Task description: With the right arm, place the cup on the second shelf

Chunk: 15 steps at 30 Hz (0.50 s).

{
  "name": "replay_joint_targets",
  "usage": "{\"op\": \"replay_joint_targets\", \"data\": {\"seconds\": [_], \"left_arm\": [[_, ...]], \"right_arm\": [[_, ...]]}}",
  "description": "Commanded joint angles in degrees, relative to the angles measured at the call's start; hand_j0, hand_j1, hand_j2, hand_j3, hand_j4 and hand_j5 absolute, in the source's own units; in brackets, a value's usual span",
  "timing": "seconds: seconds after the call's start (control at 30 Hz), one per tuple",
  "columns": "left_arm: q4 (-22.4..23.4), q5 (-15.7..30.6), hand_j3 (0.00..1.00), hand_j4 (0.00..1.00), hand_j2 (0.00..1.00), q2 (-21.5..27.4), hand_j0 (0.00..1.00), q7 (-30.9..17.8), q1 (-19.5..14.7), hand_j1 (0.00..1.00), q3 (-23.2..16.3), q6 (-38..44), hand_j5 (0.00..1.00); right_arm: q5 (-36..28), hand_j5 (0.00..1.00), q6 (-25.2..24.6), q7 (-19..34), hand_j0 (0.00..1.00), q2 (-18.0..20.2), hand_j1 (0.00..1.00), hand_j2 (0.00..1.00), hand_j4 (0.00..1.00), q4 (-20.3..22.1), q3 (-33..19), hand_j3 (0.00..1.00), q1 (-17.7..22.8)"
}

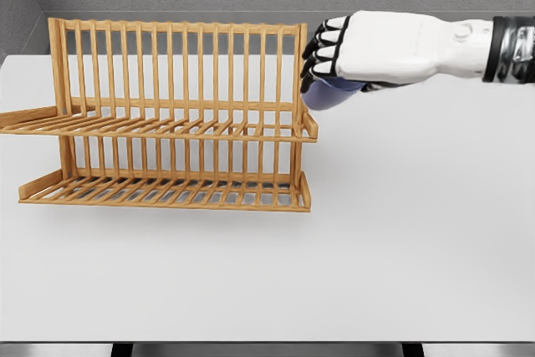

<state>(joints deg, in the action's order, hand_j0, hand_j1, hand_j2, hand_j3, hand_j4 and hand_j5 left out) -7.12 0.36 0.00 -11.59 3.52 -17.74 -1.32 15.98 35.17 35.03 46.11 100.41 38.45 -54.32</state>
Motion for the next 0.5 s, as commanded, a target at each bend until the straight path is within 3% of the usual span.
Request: {"op": "replay_joint_targets", "data": {"seconds": [0.0, 0.47], "left_arm": [[0.0, 0.0, 1.0, 1.0, 1.0, 0.0, 1.0, 0.0, -0.1, 1.0, 0.0, 0.0, 1.0], [0.0, 0.0, 1.0, 1.0, 1.0, 0.0, 1.0, 0.0, -0.1, 1.0, 0.0, 0.0, 1.0]], "right_arm": [[-0.2, 0.69, -0.2, 0.0, 0.69, -1.0, 0.69, 0.69, 0.69, 0.1, 0.2, 0.69, -0.1], [-0.2, 0.69, -0.2, 0.0, 0.69, -3.7, 0.69, 0.69, 0.69, 0.1, 3.9, 0.69, -0.6]]}}
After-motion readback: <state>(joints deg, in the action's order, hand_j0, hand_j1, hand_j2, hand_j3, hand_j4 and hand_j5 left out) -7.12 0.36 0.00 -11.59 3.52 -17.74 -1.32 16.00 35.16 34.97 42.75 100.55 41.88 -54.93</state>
